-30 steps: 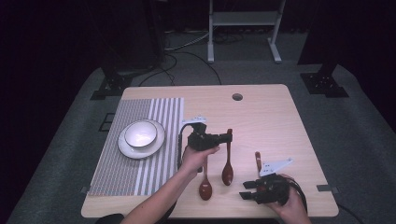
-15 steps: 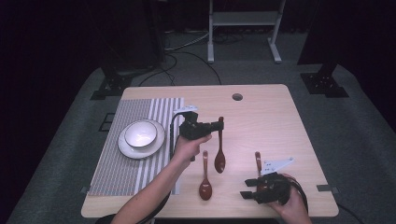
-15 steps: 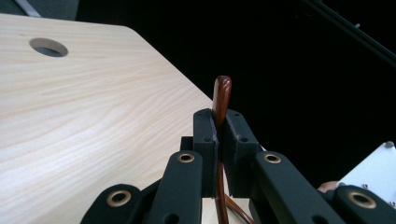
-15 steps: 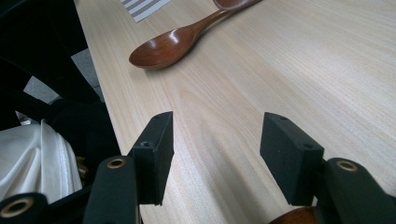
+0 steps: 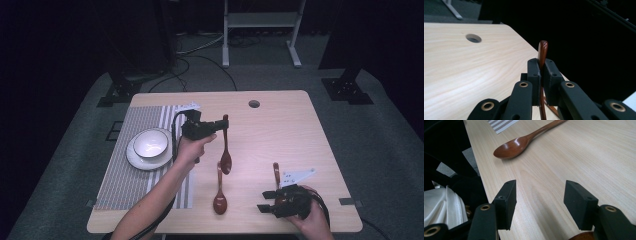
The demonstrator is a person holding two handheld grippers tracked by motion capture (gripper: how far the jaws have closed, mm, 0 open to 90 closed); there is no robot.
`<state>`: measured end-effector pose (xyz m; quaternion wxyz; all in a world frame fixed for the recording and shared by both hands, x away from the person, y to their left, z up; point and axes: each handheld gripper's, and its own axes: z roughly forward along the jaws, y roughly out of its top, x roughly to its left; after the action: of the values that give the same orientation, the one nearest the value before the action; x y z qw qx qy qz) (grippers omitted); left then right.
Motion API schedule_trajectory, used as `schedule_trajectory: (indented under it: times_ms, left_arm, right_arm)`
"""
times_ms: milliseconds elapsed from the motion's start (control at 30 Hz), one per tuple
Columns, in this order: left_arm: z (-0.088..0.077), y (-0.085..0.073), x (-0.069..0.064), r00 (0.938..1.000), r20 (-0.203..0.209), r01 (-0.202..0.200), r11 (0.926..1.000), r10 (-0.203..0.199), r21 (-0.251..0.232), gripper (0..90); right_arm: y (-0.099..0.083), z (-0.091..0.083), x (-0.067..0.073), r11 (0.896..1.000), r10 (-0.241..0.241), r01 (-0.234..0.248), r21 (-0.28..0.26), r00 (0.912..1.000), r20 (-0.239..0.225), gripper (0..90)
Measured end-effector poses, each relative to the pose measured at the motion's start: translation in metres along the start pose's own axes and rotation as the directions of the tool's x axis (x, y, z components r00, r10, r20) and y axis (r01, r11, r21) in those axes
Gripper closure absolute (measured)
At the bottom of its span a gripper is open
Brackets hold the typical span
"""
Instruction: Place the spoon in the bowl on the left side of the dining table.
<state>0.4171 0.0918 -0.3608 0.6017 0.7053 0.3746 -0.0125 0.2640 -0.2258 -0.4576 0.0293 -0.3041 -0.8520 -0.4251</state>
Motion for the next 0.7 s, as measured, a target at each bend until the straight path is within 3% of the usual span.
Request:
schedule_trajectory:
  times_ms: [233,700]
  left_arm:
    - [-0.011,0.011,0.006,0.9994,-0.033,-0.01,0.9998,0.009,-0.017,84.7]
    - [-0.05,0.032,0.026,0.9944,-0.105,-0.016,0.9962,0.007,-0.086,84.6]
  right_arm:
    - [0.0,-0.001,-0.001,1.0,0.001,-0.001,-0.002,1.0,0.003,42.3]
    - [0.0,-0.001,-0.002,1.0,0.012,-0.012,-0.006,0.9999,-0.003,40.5]
